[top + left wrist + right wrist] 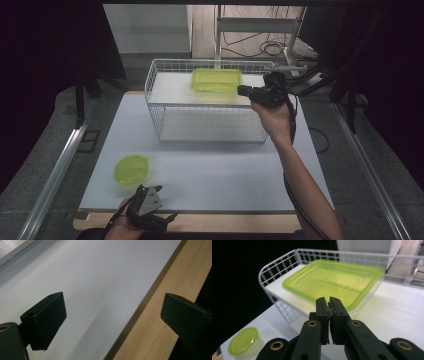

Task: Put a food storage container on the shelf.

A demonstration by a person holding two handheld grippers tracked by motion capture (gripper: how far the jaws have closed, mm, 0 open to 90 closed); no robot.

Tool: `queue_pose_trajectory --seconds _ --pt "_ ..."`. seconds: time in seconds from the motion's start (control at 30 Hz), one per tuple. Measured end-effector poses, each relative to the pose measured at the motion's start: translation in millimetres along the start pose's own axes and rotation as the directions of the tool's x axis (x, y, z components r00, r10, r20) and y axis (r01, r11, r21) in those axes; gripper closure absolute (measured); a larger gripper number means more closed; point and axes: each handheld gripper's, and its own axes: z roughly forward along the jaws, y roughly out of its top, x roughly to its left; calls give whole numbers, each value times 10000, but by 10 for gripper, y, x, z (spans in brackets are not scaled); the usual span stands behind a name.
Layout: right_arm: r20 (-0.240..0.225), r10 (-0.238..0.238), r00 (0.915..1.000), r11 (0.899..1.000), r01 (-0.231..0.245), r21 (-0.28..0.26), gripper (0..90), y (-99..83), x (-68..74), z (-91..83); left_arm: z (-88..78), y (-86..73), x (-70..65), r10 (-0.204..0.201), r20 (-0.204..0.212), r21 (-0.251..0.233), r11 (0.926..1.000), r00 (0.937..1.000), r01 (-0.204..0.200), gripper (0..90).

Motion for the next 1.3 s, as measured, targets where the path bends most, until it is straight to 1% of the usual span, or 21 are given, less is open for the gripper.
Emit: queue_pose_trajectory --seconds 0.07,0.1,0.2,0.43,0.53,0.57,0.63,0.77,0.8,0.9,0.97,1.0,1.03,1.1,1.13,1.17,1.2,1.23,1.27,1.3 --pt "-80 -92 9999 9999 93 84 864 -35 25 3 0 0 0 6 -5 10 10000 10000 -6 63" --pt "-74 -285 9996 9993 287 257 868 -82 48 28 0 0 -2 15 10 19 10000 10000 -15 63" --pt "11 -430 9991 9982 429 408 867 -116 53 76 -1 2 -4 33 -3 20 10000 10000 -33 63" --pt "43 -356 9994 9982 353 488 858 -134 28 151 -6 -5 4 21 -20 9 10000 10000 -21 63" --pt "154 -357 9992 9982 349 487 850 -136 17 166 -6 -4 -1 11 -18 -17 10000 10000 -11 62" --pt "146 -343 9993 9982 336 492 850 -137 10 169 -8 -3 1 70 -22 26 10000 10000 -70 62" --pt "234 -348 9991 9983 336 468 851 -137 -2 170 -5 -2 -3 30 -18 -17 10000 10000 -31 63" --pt "247 -294 9993 9986 283 438 848 -143 -28 163 -7 -2 -1 97 -29 33 9999 9999 -97 62" --pt "247 -294 9993 9986 283 438 848 -143 -28 163 -5 -2 -4 43 -24 -13 10000 10000 -43 62" --pt "119 -292 9995 9989 288 363 830 -171 -28 137 -11 -3 3 18 -49 -20 10000 10000 -18 62" --pt "-21 -375 9993 9987 376 357 793 -223 5 85 -18 -4 10 -31 -52 -24 10000 10000 31 62" --pt "-21 -375 9993 9987 376 357 793 -223 5 85 -27 -3 19 -26 -25 -10 10000 10000 26 62" --pt "-123 -449 9989 9984 453 336 757 -272 35 41 -32 -2 21 -191 57 -169 9997 9998 192 62" --pt "-288 -462 9985 9983 472 340 723 -322 60 8 -59 6 44 -548 353 -463 9973 9979 564 62" --pt "-355 -494 9981 9980 507 381 695 -351 78 -9 -96 13 78 -978 655 -856 9910 9930 1033 62" --pt "-355 -494 9981 9980 507 381 695 -351 78 -9 -96 13 78 -978 655 -856 9910 9930 1033 62" --pt "-406 -562 9976 9975 579 416 665 -391 103 -24 -108 11 88 -1079 665 -939 9890 9919 1139 62" --pt "-432 -626 9971 9968 646 461 642 -425 123 -33 -112 6 96 -1166 555 -913 9884 9916 1214 63" --pt "-459 -752 9961 9957 775 511 595 -497 168 -45 -105 -3 107 -1173 424 -778 9897 9922 1203 66" --pt "-463 -848 9953 9947 873 538 573 -534 190 -47 -105 -3 107 -1173 424 -778 9897 9922 1203 67"
